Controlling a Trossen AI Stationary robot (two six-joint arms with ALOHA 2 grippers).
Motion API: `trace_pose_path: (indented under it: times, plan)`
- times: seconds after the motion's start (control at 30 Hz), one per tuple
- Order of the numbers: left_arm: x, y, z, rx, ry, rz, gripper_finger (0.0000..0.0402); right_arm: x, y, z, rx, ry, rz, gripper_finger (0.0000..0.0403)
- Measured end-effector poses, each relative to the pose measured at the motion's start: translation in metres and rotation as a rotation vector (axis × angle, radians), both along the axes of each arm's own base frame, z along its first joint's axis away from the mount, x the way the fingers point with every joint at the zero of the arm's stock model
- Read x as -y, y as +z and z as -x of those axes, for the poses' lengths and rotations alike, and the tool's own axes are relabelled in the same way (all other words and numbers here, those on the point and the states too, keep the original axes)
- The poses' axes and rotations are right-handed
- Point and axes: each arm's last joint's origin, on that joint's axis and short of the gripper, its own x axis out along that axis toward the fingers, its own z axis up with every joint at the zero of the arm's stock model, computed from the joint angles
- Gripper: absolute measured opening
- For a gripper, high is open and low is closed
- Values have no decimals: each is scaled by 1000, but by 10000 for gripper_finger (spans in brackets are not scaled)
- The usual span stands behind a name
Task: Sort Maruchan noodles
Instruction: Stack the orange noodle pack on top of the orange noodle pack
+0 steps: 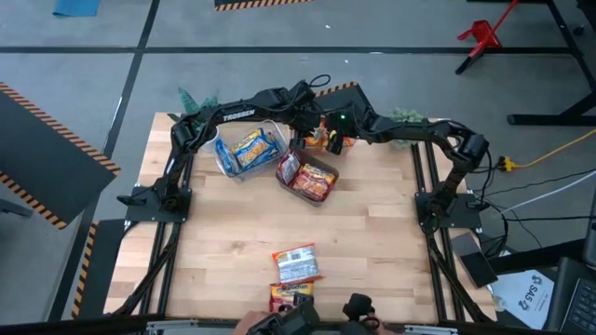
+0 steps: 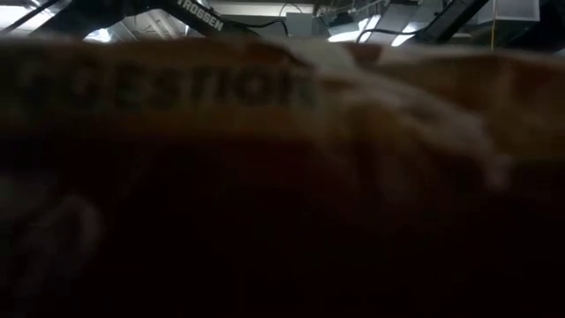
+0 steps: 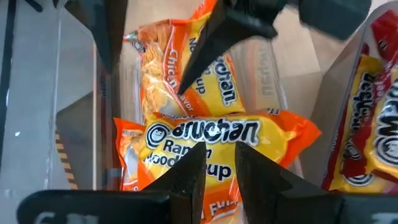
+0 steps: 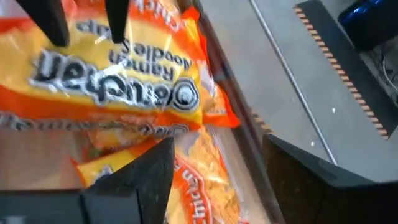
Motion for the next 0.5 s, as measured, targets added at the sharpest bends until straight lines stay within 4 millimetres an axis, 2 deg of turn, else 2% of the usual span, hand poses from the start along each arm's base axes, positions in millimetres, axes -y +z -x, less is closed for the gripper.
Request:
trace_pose_path:
  times: [0.17,0.27,0.43,0.5]
  plan:
    - [0,-15,-1,-25,-26,42,79,-7,-6,3,-2,77,-149,230]
    - [0,-19,-2,-66,-7,-12,79,-9,-5,1,28,137,-189,230]
    - [-7,6,-3,-11,81,-167,79,-8,-4,0,53,127,-195,230]
    - [-13,10,-1,17,93,-145,79,-8,-5,1,55,114,-210,230]
